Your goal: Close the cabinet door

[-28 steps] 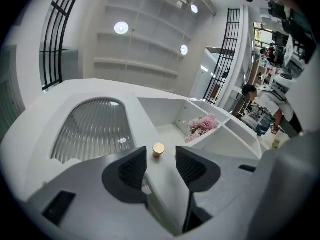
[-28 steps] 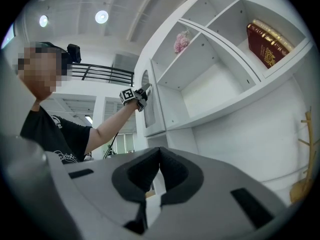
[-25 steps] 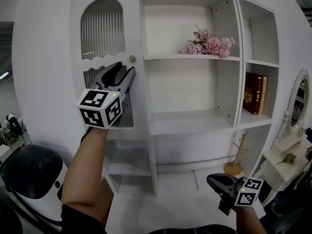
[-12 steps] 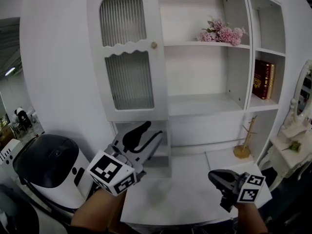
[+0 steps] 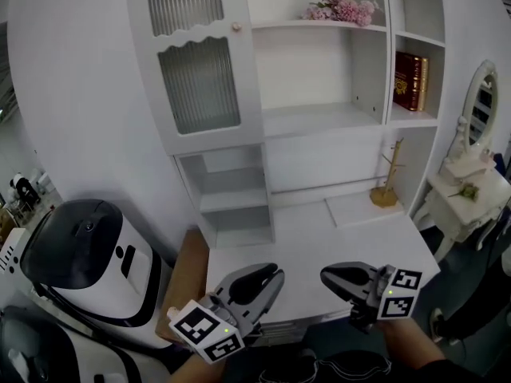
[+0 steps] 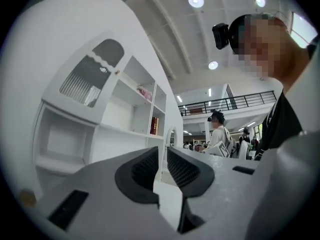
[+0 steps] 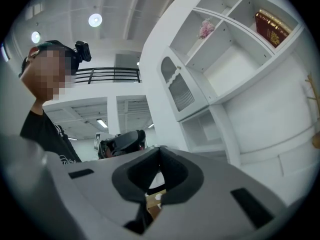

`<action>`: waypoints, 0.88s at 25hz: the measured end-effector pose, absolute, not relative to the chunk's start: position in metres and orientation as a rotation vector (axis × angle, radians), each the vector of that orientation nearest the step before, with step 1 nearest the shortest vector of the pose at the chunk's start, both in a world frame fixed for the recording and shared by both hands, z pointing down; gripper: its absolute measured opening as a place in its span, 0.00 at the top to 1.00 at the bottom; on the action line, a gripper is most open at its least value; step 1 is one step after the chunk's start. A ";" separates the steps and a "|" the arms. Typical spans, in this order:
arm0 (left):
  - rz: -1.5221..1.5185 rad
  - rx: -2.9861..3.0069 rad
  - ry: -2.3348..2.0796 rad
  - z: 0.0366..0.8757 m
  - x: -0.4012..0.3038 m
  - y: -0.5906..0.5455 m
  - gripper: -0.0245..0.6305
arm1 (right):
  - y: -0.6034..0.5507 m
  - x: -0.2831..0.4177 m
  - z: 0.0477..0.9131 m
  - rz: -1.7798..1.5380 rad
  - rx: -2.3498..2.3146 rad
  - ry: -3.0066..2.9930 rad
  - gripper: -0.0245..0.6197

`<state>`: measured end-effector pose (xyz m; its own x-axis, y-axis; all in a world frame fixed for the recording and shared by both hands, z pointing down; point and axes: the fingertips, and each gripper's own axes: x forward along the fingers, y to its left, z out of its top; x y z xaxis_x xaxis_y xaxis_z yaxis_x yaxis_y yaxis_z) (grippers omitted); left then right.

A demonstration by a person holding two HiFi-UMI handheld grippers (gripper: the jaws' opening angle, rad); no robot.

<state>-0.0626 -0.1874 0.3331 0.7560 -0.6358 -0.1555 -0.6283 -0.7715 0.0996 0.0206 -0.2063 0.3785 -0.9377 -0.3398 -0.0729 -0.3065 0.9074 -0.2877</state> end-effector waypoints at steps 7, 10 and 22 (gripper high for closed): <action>-0.178 2.823 -1.046 0.390 -0.057 -0.143 0.96 | -0.165 0.005 0.400 -0.425 -0.500 2.978 0.95; -0.171 2.797 -1.073 0.395 -0.062 -0.134 0.96 | -0.156 0.004 0.403 -0.436 -0.492 2.965 0.95; -0.180 2.750 -1.071 0.402 -0.067 -0.122 0.96 | -0.139 -0.004 0.419 -0.495 -0.485 2.931 0.95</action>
<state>-0.0670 -0.1221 0.4023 0.7325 -0.6792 -0.0458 -0.6569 -0.7229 0.2144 -0.0037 -0.1388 0.4195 -0.9399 -0.3334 -0.0735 -0.2908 0.8946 -0.3393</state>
